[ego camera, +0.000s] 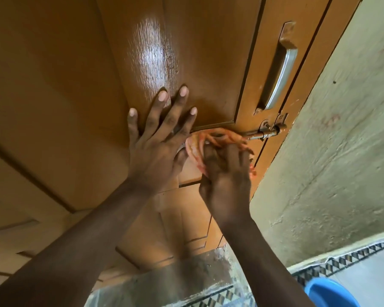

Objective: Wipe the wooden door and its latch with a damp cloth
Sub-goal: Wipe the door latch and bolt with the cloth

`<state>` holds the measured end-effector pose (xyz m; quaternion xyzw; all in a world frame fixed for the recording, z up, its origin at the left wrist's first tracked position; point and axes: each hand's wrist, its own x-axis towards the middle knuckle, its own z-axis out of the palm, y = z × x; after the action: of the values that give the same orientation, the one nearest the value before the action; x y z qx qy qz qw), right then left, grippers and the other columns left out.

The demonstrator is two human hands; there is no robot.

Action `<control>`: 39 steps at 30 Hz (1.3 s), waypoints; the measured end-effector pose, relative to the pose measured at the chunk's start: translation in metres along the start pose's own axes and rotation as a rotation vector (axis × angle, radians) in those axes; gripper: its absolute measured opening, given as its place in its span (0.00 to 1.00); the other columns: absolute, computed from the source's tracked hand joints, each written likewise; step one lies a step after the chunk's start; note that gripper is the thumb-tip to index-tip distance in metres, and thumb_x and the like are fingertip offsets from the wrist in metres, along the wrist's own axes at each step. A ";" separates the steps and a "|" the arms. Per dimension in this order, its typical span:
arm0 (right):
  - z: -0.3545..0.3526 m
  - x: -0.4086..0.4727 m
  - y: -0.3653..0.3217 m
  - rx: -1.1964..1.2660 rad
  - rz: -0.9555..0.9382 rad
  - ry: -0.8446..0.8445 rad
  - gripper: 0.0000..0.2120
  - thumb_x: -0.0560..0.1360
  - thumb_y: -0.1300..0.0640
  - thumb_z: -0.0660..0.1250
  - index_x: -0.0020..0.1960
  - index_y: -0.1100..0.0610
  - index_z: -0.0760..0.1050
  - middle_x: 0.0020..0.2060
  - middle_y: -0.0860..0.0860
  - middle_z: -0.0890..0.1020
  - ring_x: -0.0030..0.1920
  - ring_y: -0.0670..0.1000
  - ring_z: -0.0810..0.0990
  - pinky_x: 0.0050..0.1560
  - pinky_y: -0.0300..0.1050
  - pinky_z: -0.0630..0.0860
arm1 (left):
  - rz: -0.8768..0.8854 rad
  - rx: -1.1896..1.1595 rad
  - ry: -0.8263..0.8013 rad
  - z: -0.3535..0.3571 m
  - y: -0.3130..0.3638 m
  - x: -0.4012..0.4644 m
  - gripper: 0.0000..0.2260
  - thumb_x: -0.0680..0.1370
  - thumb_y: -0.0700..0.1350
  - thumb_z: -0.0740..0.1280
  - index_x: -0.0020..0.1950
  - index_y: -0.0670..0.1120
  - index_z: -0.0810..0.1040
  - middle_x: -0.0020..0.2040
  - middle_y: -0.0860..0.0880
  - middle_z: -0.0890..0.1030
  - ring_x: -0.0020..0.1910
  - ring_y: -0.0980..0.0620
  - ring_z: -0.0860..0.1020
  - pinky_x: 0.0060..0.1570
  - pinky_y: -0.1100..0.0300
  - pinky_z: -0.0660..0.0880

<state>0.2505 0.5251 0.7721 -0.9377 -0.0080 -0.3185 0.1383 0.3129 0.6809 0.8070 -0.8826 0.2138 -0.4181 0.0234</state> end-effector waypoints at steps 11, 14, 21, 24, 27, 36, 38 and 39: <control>-0.017 0.011 -0.012 -0.109 -0.048 -0.131 0.31 0.69 0.57 0.74 0.72 0.53 0.74 0.68 0.59 0.74 0.64 0.68 0.73 0.51 0.55 0.82 | 0.013 -0.018 0.009 -0.007 0.002 0.001 0.27 0.79 0.49 0.69 0.79 0.56 0.71 0.84 0.49 0.58 0.83 0.44 0.48 0.76 0.38 0.34; -0.027 0.010 0.008 -0.115 -0.076 -0.173 0.33 0.67 0.55 0.78 0.71 0.50 0.75 0.67 0.59 0.76 0.65 0.69 0.73 0.49 0.58 0.84 | 0.021 0.012 -0.004 -0.009 0.000 0.000 0.28 0.79 0.52 0.69 0.80 0.56 0.69 0.85 0.50 0.54 0.83 0.45 0.44 0.76 0.37 0.34; -0.013 0.006 -0.007 -0.078 -0.062 -0.099 0.33 0.67 0.56 0.75 0.72 0.53 0.74 0.67 0.61 0.76 0.64 0.69 0.74 0.48 0.55 0.84 | 0.000 0.011 0.017 -0.008 0.004 0.000 0.30 0.77 0.51 0.73 0.78 0.54 0.72 0.84 0.47 0.59 0.83 0.42 0.50 0.76 0.34 0.40; -0.013 -0.002 0.012 -0.006 -0.065 -0.100 0.35 0.66 0.54 0.78 0.72 0.50 0.74 0.67 0.60 0.76 0.65 0.67 0.75 0.49 0.55 0.83 | 0.001 0.016 -0.011 -0.014 0.011 0.001 0.28 0.79 0.52 0.71 0.79 0.53 0.71 0.84 0.45 0.57 0.83 0.39 0.52 0.77 0.33 0.45; -0.018 -0.012 0.044 0.236 0.185 0.044 0.24 0.72 0.51 0.68 0.69 0.49 0.76 0.63 0.55 0.76 0.60 0.53 0.75 0.55 0.54 0.82 | 0.023 0.013 -0.020 -0.019 0.014 0.003 0.27 0.79 0.56 0.71 0.78 0.52 0.73 0.84 0.42 0.56 0.83 0.36 0.52 0.79 0.35 0.50; 0.002 0.004 0.074 -0.038 0.067 0.092 0.25 0.78 0.51 0.65 0.75 0.54 0.71 0.66 0.63 0.74 0.58 0.65 0.76 0.50 0.56 0.82 | 0.351 -0.006 -0.104 -0.002 0.021 0.002 0.33 0.72 0.41 0.65 0.79 0.45 0.70 0.82 0.45 0.65 0.81 0.44 0.62 0.81 0.46 0.37; 0.000 0.013 0.076 0.018 0.223 0.162 0.26 0.77 0.49 0.61 0.73 0.53 0.72 0.65 0.63 0.74 0.56 0.64 0.75 0.47 0.57 0.81 | 0.348 -0.018 -0.117 0.003 0.018 -0.001 0.30 0.75 0.41 0.59 0.79 0.44 0.71 0.81 0.46 0.67 0.80 0.45 0.65 0.81 0.48 0.39; 0.000 0.017 0.073 0.062 0.289 0.177 0.26 0.76 0.49 0.61 0.73 0.53 0.72 0.64 0.62 0.74 0.55 0.64 0.75 0.46 0.58 0.80 | 0.345 -0.028 -0.114 0.005 0.017 -0.001 0.29 0.76 0.40 0.57 0.78 0.44 0.72 0.80 0.46 0.67 0.79 0.45 0.66 0.81 0.47 0.40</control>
<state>0.2715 0.4538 0.7633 -0.8926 0.1295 -0.3763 0.2118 0.3101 0.6649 0.7989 -0.8553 0.3663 -0.3541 0.0947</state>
